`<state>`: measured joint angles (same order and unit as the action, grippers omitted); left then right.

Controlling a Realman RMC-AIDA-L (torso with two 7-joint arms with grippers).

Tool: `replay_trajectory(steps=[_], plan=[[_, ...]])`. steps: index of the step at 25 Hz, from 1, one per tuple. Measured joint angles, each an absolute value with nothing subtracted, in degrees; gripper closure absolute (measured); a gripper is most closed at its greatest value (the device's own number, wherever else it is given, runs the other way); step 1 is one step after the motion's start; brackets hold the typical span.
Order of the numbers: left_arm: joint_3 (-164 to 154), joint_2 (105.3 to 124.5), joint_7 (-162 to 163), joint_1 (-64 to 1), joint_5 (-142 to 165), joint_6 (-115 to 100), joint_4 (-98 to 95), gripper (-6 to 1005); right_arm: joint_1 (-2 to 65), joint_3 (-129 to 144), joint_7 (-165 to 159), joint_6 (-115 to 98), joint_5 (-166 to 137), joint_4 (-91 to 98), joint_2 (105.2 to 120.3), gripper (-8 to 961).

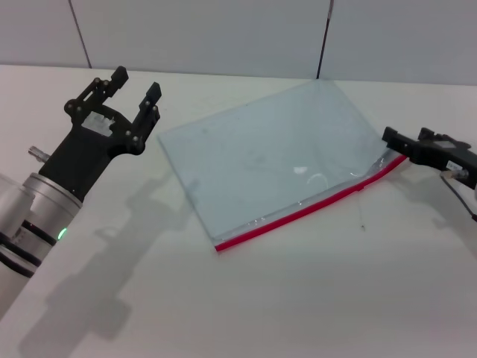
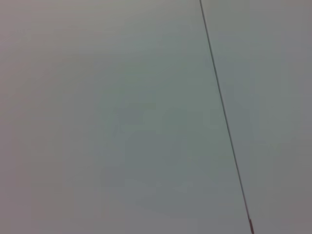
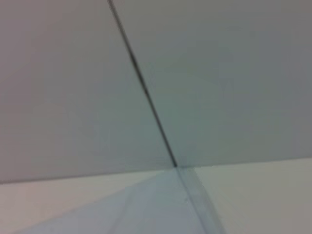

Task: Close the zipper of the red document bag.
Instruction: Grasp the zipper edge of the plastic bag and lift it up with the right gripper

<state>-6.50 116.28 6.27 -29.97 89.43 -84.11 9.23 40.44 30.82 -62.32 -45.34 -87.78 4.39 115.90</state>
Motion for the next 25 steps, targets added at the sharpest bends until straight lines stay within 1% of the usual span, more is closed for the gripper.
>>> replay_trajectory(steps=[13, 25], plan=[[-6.5, 116.28, 6.4, -30.0, 89.5, -84.2, 9.2, 472, 41.5, 31.0, -70.0, -42.0, -98.0, 6.3, 115.84, 94], [-6.5, 116.23, 6.4, -30.3, 89.5, -84.1, 9.3, 472, 43.5, 35.4, -72.2, -39.9, -98.8, 5.6, 115.96, 95]])
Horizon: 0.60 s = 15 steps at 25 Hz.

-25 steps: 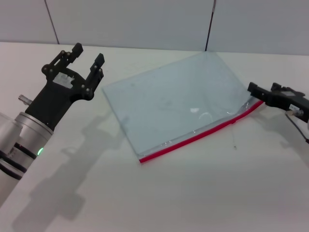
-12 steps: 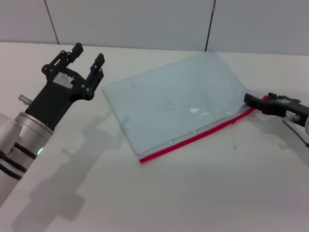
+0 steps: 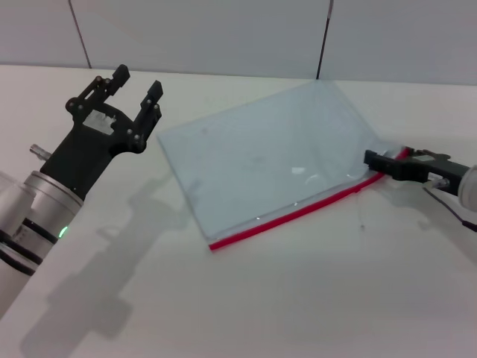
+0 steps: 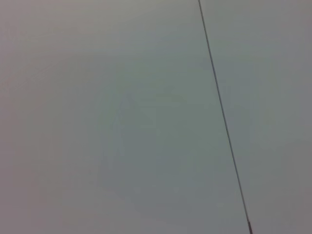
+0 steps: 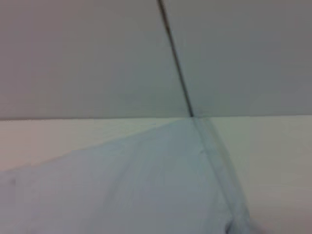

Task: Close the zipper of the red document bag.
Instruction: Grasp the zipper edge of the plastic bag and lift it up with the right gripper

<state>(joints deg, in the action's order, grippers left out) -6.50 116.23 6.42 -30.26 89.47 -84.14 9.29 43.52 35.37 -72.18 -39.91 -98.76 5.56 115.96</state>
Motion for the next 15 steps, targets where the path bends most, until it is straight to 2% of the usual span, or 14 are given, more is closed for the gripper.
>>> replay_trajectory(steps=[12, 15], plan=[[-6.5, 116.19, 6.4, -30.4, 89.5, -84.1, 9.3, 472, 45.7, 41.4, -76.0, -39.9, -98.8, 4.7, 116.11, 96], [-6.5, 116.19, 6.4, -30.4, 89.5, -84.1, 9.4, 472, 46.0, 42.9, -77.1, -39.9, -98.8, 4.7, 116.1, 194]])
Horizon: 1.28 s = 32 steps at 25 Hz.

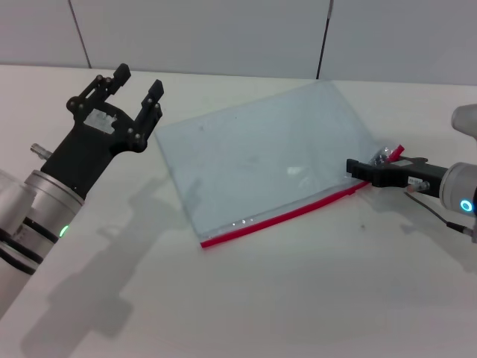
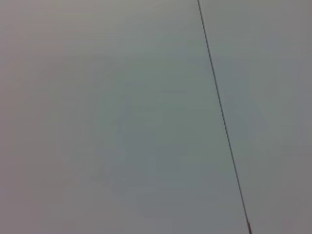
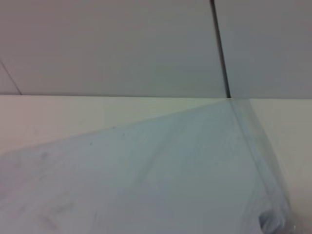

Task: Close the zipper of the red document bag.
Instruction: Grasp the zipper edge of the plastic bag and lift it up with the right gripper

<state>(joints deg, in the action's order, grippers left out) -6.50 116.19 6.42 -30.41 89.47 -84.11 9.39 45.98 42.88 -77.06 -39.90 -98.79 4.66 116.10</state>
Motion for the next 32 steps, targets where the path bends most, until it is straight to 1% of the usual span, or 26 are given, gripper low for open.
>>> replay_trajectory(steps=[2, 13, 19, 21, 27, 32], plan=[[-6.5, 116.19, 6.4, -30.5, 89.5, -84.1, 9.4, 473, 46.2, 43.5, -77.3, -39.9, -98.8, 4.7, 116.1, 260], [-6.5, 116.26, 6.4, -30.5, 89.5, -84.1, 9.4, 473, 46.3, 44.1, -76.8, -40.7, -98.7, 5.1, 116.36, 481], [-6.5, 116.28, 6.4, -30.5, 89.5, -84.1, 9.4, 473, 46.0, 44.0, -74.4, -44.7, -98.3, 5.3, 116.37, 714], [-6.5, 116.28, 6.4, -30.5, 89.5, -84.1, 9.4, 473, 45.9, 43.9, -74.1, -45.6, -98.2, 5.4, 116.37, 778], [-6.5, 116.28, 6.4, -30.5, 89.5, -84.1, 9.4, 473, 45.9, 44.0, -74.0, -46.2, -98.2, 5.4, 116.37, 928], [-6.5, 116.28, 6.4, -30.5, 89.5, -84.1, 9.4, 473, 45.9, 44.1, -74.0, -46.5, -98.2, 5.4, 116.36, 941]])
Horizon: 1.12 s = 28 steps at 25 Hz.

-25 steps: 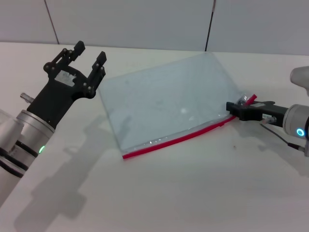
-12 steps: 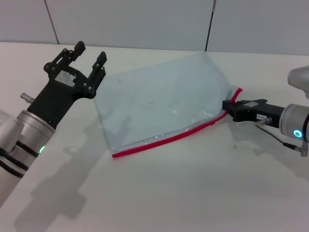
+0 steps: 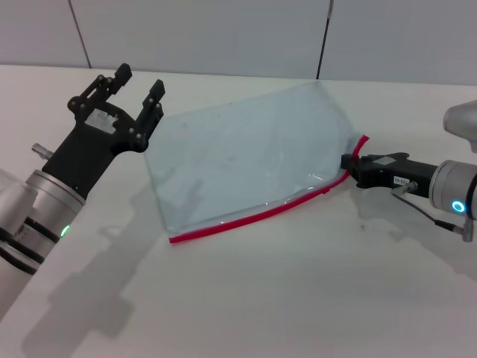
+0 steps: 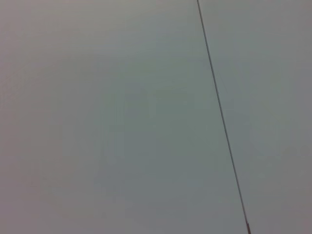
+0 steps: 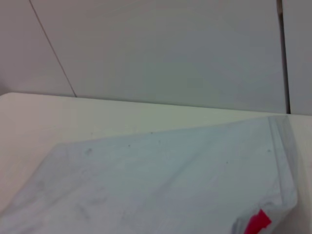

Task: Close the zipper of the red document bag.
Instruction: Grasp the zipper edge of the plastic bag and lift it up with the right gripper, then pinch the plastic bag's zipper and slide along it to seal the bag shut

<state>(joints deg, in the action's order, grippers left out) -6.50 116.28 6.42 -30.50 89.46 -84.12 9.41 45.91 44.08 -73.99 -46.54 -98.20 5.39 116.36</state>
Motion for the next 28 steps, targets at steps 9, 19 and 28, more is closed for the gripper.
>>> replay_trajectory(steps=[9, 19, 28], plan=[[-6.5, 116.14, 6.1, -31.4, 96.1, -83.5, 9.2, 474, 45.9, 43.8, -73.6, -56.0, -97.0, 6.2, 116.4, 933], [-6.8, 116.42, 5.7, -35.0, 107.7, -78.3, 9.6, 479, 48.6, 43.4, -71.0, -64.5, -90.9, 4.5, 116.95, 924], [-6.9, 116.77, -0.1, -36.1, 110.2, -75.4, 11.2, 500, 50.6, 42.4, -70.9, -67.4, -90.6, 2.9, 116.98, 916]])
